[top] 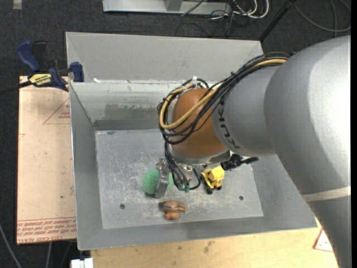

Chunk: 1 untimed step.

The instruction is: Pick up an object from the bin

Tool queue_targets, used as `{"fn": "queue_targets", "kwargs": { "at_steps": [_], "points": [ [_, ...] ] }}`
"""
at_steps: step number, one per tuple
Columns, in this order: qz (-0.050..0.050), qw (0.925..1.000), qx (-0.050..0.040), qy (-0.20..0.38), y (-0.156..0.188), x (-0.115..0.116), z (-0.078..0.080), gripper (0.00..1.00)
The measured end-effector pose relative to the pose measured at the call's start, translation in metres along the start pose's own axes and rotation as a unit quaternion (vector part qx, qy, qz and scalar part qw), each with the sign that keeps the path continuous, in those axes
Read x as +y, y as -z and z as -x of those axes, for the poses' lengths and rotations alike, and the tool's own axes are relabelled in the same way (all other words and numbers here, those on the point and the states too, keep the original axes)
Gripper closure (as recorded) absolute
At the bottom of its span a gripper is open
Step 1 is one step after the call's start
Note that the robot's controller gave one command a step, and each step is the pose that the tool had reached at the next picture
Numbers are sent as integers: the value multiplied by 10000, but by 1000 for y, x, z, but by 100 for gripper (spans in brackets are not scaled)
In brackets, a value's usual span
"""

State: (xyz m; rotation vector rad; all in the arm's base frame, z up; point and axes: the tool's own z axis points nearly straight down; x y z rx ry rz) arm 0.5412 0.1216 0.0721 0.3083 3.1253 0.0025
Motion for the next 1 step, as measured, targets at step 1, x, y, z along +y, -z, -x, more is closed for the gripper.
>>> {"fn": "queue_targets", "kwargs": {
  "at_steps": [1],
  "points": [
    [1, 10000, -10, -26, 137, -13, 9, 100]
  ]
}}
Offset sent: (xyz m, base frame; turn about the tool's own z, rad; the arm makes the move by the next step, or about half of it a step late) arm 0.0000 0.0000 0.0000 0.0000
